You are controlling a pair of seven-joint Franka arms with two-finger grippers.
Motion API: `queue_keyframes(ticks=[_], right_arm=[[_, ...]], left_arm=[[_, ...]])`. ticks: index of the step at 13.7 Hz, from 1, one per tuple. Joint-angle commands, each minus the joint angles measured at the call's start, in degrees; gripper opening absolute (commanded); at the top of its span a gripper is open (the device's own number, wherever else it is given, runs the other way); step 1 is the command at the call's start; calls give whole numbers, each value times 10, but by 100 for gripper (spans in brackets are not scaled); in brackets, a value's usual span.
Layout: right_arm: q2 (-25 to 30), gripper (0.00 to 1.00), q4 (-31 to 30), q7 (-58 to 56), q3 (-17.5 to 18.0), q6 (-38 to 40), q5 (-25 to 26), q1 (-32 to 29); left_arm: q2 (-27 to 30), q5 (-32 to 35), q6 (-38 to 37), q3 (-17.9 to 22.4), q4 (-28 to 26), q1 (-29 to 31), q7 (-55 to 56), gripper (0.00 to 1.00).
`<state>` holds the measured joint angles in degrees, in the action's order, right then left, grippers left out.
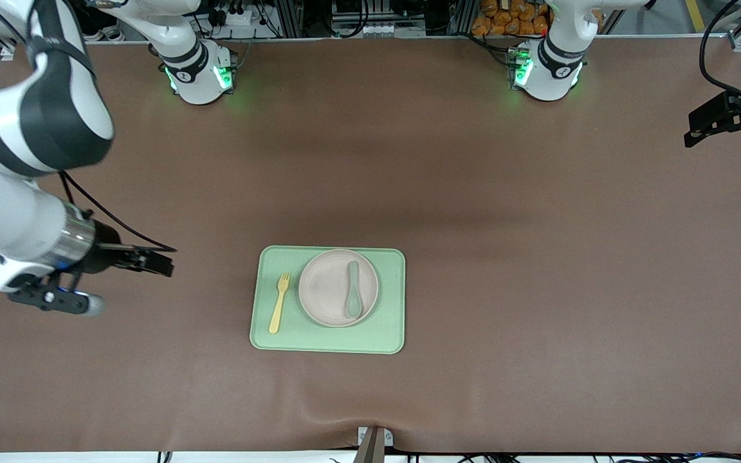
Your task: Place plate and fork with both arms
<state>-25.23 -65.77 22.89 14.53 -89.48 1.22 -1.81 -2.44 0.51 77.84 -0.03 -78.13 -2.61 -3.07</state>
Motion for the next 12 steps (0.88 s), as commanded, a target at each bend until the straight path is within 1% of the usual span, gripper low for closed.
queue_keyframes(ticks=[1, 2, 3, 4, 5, 6, 9, 11, 12], right_arm=[[59, 100, 0, -18, 11, 60, 7, -22], [71, 100, 8, -47, 2, 92, 4, -23], [90, 100, 12, -90, -25, 125, 3, -14], [116, 100, 4, -120, -51, 127, -3, -5], [140, 100, -24, -132, -65, 126, -15, -3], [169, 100, -61, -134, -68, 111, -27, -5], [258, 100, -198, -140, -95, 36, -26, -2], [306, 100, -271, -149, -96, 3, -26, 4], [319, 100, -288, -151, -97, -2, -26, 3]], left_arm=[[14, 2, 9, -7, -12, 0, -9, 100], [17, 2, 5, -11, -14, 1, -9, 100], [20, 2, -2, -13, -14, 6, -10, 100], [24, 2, -7, -13, -15, 7, -11, 100], [23, 2, -6, -12, -13, 7, -11, 100], [23, 4, -5, -12, -12, 7, -13, 100], [21, 5, 1, -12, -13, 6, -13, 100], [17, 3, 12, -14, -14, 3, -12, 100], [16, 3, 20, -14, -14, 1, -12, 100]])
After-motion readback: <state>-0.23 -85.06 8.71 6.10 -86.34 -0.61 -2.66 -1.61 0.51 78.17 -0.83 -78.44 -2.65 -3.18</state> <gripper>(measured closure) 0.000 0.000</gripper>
